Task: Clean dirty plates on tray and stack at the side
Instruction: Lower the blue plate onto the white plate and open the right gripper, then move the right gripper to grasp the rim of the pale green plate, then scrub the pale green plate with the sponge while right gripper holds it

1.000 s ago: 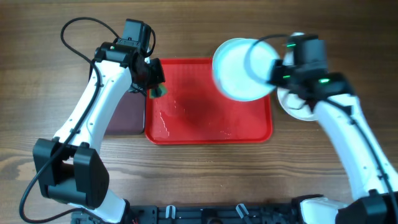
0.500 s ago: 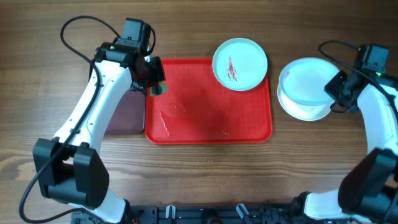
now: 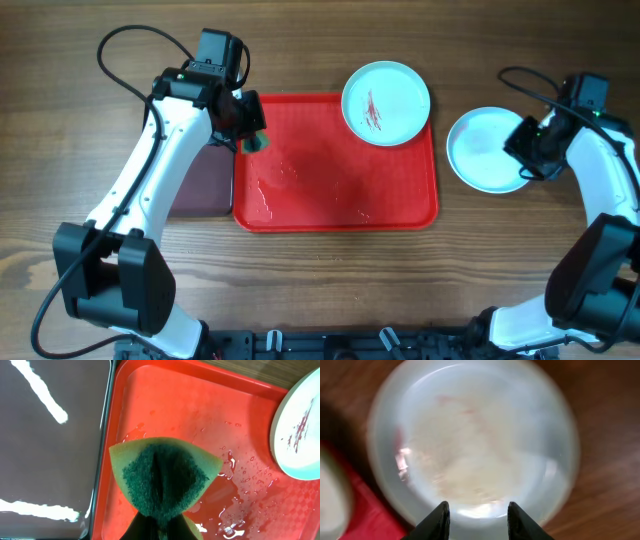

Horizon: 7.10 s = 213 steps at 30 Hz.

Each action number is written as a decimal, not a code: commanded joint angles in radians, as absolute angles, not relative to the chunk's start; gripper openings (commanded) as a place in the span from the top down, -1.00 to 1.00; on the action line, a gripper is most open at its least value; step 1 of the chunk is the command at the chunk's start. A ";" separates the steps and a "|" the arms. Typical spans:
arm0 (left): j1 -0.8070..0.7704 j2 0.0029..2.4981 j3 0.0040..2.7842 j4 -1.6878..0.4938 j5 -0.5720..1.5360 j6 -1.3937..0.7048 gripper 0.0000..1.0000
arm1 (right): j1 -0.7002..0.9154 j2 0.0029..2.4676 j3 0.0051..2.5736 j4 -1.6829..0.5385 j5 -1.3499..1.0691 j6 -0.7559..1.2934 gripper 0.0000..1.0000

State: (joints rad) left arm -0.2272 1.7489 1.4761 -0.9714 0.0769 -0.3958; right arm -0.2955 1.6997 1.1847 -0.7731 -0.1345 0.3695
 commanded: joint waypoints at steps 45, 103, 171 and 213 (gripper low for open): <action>-0.225 1.827 1.472 -0.913 0.086 -0.405 0.92 | 0.182 1.919 1.158 -0.454 -0.075 0.602 0.91; -0.225 1.828 1.472 -0.908 0.086 -0.405 0.92 | 0.356 2.011 1.196 -0.321 -0.171 0.478 0.40; -0.291 2.155 1.425 -0.785 0.282 -0.361 0.92 | 0.343 2.046 1.196 -0.385 -0.451 0.397 0.91; -0.360 2.155 1.425 -1.090 0.208 -0.237 0.92 | 0.343 2.046 1.196 -0.384 -0.446 0.403 0.91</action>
